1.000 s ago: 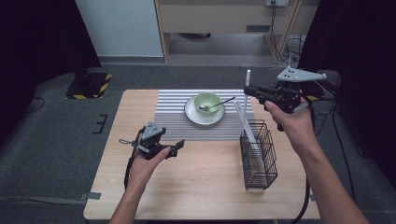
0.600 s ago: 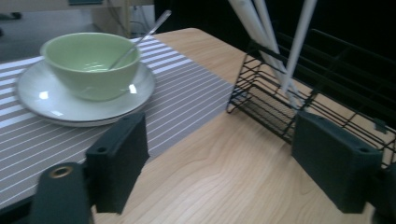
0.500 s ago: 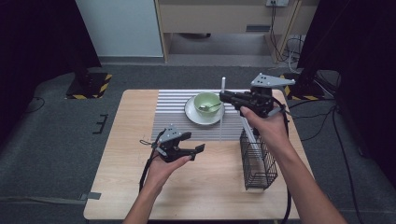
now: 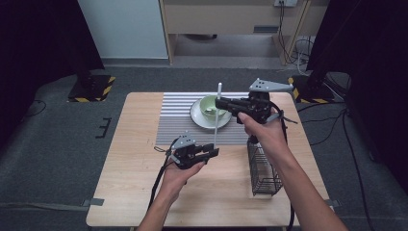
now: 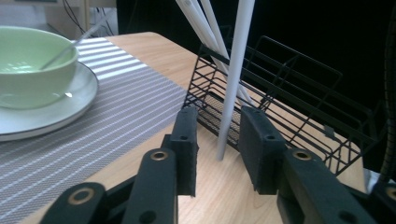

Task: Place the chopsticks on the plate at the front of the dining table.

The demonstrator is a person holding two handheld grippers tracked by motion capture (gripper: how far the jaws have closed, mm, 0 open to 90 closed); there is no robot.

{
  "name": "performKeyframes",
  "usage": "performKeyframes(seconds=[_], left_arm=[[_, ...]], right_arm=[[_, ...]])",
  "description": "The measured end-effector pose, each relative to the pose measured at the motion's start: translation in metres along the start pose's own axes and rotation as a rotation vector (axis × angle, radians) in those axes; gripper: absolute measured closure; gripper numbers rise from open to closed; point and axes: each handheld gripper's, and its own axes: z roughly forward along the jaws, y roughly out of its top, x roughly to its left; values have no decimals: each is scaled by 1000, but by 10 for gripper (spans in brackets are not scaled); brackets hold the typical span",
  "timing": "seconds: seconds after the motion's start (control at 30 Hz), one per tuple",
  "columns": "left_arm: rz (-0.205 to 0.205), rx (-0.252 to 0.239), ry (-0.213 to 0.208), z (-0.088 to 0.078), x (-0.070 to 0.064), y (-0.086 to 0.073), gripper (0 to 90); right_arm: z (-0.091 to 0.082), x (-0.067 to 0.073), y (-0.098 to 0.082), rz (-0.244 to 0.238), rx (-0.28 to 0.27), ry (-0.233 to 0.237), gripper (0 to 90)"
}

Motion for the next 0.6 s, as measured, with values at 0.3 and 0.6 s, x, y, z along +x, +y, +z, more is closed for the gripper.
performKeyframes(seconds=[0.3, 0.6], left_arm=[[11, 28, -10, 5, -4, -2, 852], [21, 17, 12, 5, -8, -5, 865]], right_arm=[[3, -2, -1, 13, 14, 12, 839], [5, -4, -2, 13, 16, 11, 807]])
